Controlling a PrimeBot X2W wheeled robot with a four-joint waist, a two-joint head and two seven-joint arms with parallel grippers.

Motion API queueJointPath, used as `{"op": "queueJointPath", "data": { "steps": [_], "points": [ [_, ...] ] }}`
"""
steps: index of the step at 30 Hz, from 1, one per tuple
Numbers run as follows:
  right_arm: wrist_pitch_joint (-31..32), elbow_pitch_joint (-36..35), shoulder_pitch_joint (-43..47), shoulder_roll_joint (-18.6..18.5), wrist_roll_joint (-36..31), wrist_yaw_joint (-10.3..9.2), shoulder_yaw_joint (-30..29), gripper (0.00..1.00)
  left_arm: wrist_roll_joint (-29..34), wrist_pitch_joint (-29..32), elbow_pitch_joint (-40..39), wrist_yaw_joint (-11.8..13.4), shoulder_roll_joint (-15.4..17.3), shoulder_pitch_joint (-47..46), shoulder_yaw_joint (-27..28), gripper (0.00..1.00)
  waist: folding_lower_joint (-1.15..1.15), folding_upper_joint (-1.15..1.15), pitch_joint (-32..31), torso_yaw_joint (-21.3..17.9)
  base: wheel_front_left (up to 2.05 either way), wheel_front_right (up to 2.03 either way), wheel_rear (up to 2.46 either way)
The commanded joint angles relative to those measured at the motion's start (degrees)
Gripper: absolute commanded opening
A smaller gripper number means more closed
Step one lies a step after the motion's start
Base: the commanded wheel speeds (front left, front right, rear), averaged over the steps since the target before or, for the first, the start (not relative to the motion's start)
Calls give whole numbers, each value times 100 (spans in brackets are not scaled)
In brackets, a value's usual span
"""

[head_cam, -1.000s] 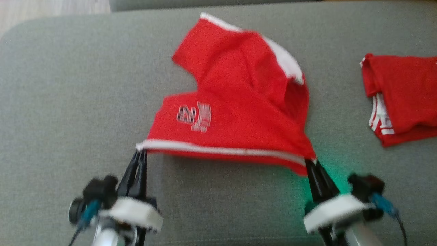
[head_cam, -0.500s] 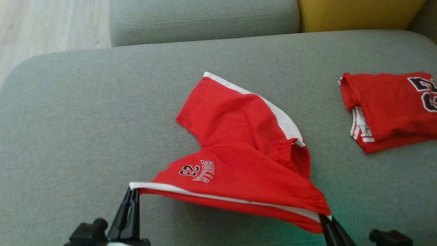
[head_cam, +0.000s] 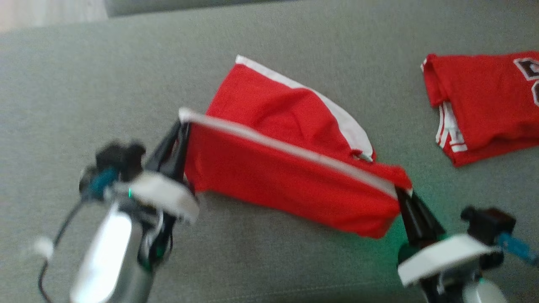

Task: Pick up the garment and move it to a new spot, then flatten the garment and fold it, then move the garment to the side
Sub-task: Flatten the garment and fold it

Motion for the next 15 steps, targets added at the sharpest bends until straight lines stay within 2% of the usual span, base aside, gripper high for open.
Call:
{"op": "queueJointPath", "data": {
  "steps": [1, 6, 15],
  "points": [
    [-5, -115, -337, -66, 60, 37, 83, 0, -29, 65, -20, -58, 52, -547, 176, 0, 0, 0, 374, -147, 0, 0, 0],
    [10, 226, -1129, -66, 278, 37, 151, 0, -93, 316, 1018, -301, 4, -1941, 142, 0, 0, 0, 891, -300, 0, 0, 0],
    [-259, 879, -1966, -66, 848, 37, 490, 0, -114, 96, 3207, -519, -75, -3842, 95, 0, 0, 0, 1426, -693, 0, 0, 0]
  ]
}}
